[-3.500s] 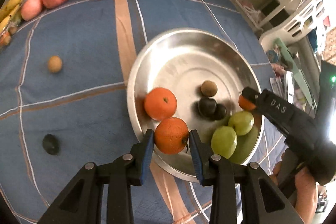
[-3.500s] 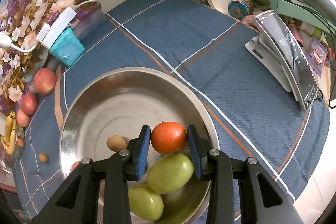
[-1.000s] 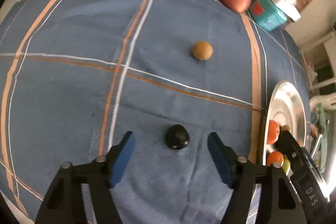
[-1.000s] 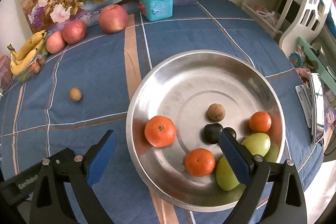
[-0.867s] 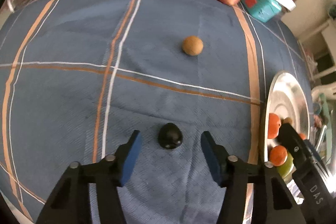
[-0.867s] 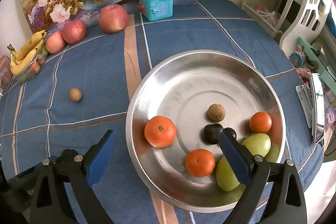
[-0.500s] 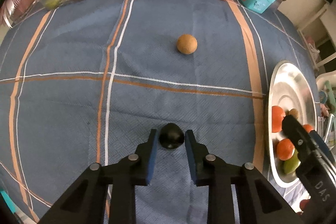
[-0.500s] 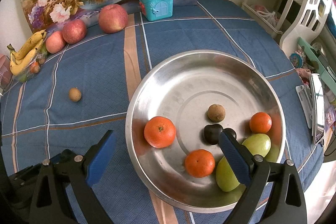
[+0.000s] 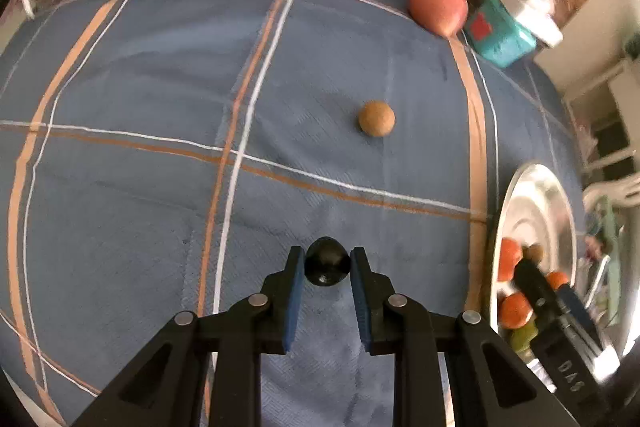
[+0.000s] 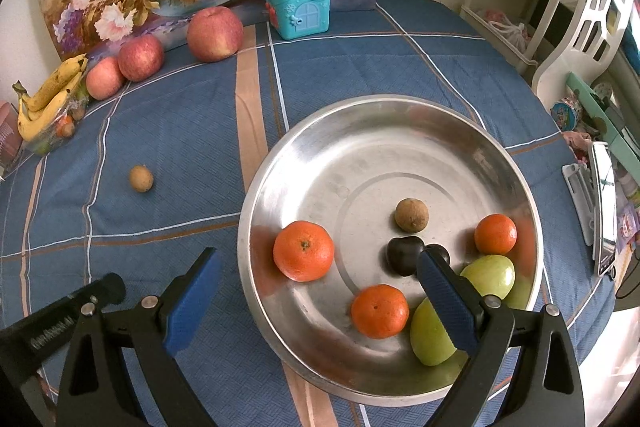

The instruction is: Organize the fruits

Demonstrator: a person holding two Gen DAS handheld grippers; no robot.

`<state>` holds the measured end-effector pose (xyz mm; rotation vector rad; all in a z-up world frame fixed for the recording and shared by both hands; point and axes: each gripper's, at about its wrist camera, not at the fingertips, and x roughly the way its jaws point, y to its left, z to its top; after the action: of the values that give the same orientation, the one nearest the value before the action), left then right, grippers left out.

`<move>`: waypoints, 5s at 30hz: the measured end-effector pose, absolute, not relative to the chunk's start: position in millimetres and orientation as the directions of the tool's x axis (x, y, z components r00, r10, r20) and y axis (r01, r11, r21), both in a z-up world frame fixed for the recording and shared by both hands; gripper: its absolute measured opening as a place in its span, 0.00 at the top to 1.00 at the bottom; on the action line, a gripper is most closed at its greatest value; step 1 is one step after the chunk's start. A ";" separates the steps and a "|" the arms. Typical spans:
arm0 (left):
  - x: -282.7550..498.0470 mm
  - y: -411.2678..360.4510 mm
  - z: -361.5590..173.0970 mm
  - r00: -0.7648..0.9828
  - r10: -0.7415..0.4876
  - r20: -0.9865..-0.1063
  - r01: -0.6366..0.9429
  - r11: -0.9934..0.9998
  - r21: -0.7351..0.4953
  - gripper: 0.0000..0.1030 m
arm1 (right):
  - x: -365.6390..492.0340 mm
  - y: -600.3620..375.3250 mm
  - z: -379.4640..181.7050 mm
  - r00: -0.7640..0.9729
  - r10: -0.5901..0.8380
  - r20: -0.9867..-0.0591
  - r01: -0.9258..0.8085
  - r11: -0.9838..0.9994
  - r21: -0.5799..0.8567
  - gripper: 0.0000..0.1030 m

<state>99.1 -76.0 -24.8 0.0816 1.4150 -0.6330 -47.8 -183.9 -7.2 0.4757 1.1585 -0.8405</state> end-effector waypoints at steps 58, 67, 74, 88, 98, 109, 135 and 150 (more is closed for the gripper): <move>190.1 -29.0 -19.0 0.101 -0.530 -0.842 0.202 0.839 -0.505 0.76 | 78.9 -134.6 -38.3 0.347 -0.173 -0.922 0.537 0.842 0.045 0.77; 150.0 -35.3 -1.9 0.105 -0.531 -0.841 0.281 0.827 -0.487 0.76 | 42.4 -135.1 -20.7 0.323 -0.172 -0.930 0.569 0.821 0.046 0.77; 113.0 -52.0 19.6 0.104 -0.544 -0.833 0.373 0.797 -0.474 0.76 | 3.4 -149.2 3.4 0.359 -0.177 -0.916 0.628 0.772 0.097 0.77; 6.7 -148.7 13.3 -0.091 -0.548 -0.832 0.653 0.597 -0.465 0.75 | -88.3 -220.9 13.2 0.276 -0.278 -0.920 0.811 0.581 0.068 0.76; 9.1 -147.9 -0.4 -0.155 -0.553 -0.819 0.601 0.605 -0.522 0.55 | -91.8 -226.4 9.5 0.272 -0.275 -0.922 0.824 0.561 0.076 0.74; 32.5 -99.5 -0.8 0.000 -0.465 -0.885 0.538 0.746 -0.392 0.00 | -103.6 -208.8 7.2 0.239 -0.266 -0.934 0.814 0.579 0.044 0.29; 29.7 -7.3 14.1 0.278 -0.245 -0.929 0.491 0.867 -0.082 0.00 | -98.6 -140.7 21.6 0.230 -0.329 -0.916 0.714 0.696 -0.071 0.09; 25.2 -3.5 18.9 0.325 -0.178 -0.929 0.465 0.886 -0.007 0.00 | -98.7 -133.3 28.5 0.246 -0.346 -0.905 0.713 0.697 -0.073 0.09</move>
<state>25.2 -3.5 18.9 0.2811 1.1686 -0.4286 -98.7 -133.3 28.5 0.3917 1.1027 -0.7479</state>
